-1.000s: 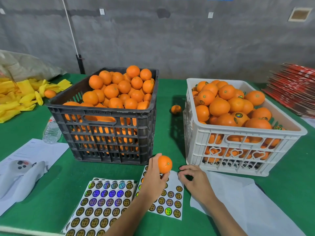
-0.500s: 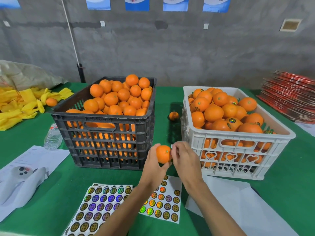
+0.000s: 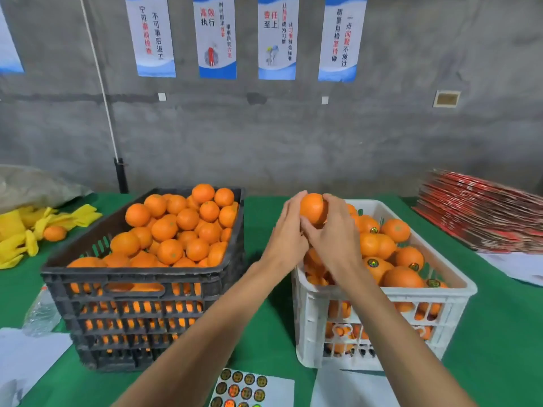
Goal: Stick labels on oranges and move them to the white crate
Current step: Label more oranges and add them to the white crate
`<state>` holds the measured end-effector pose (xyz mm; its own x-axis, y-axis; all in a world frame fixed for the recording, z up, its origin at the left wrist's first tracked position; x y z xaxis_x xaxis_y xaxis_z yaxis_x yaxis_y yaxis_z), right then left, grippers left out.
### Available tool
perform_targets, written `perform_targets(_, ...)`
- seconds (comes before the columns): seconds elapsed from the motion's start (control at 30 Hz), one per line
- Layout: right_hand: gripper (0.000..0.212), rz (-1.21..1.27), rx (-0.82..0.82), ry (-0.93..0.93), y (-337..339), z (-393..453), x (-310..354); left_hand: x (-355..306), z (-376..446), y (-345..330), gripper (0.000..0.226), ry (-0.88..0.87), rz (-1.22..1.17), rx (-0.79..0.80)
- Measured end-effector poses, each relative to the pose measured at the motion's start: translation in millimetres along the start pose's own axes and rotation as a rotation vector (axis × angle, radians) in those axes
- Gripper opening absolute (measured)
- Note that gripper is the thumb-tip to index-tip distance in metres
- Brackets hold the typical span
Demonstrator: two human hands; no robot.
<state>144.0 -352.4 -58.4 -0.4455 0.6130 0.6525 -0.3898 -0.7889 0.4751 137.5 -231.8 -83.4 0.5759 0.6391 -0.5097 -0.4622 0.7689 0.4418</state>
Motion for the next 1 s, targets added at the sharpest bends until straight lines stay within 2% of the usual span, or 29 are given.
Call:
perform_targets(0.13,0.056,-0.095,0.062,-0.105,2,53,-27,10,39,-28,0.076,0.044,-0.078,0.195)
perform_targets(0.23,0.057,-0.272,0.071,-0.121,-1,71,-49,30,54,-17,0.074,0.126,0.094,0.217)
perform_targets(0.33,0.042,-0.382,0.077,-0.152,-12,84,-53,55,57,23,0.062,0.155,0.289,0.191)
perform_targets(0.4,0.039,-0.428,0.075,-0.118,-26,86,-41,78,54,58,0.055,0.207,0.437,0.216)
perform_targets(0.5,0.039,-0.372,0.109,-0.011,-55,74,-11,114,40,109,0.047,0.368,0.589,0.283)
perform_targets(0.57,0.04,-0.316,0.166,0.061,-81,61,11,133,22,137,0.046,0.513,0.656,0.4)
perform_targets(0.67,0.041,-0.255,0.262,0.114,-118,40,39,150,-8,163,0.063,0.787,0.754,0.832)
perform_targets(0.7,0.041,-0.239,0.285,0.126,-129,33,46,151,-15,170,0.073,0.855,0.756,0.923)
perform_targets(0.87,0.038,-0.177,0.341,0.132,-160,9,60,147,-30,169,0.122,1.089,0.386,0.954)
perform_targets(0.93,0.036,-0.141,0.347,0.112,-165,4,61,143,-33,167,0.12,1.076,0.44,1.016)
perform_targets(1.0,0.035,-0.102,0.358,0.09,-165,2,61,136,-32,169,0.105,1.021,0.517,1.051)
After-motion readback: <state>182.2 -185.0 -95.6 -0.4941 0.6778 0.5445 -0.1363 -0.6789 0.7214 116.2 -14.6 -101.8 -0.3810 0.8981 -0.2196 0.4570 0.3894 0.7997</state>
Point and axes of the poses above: each hand's wrist, its own z-axis towards the middle knuckle, its own y-axis out of the back of the hand, x = y × z, the point moved 3 cm from there along z, towards the middle knuckle, and after that the axes turned 12 degrees about -y, right-handed, at the moved point
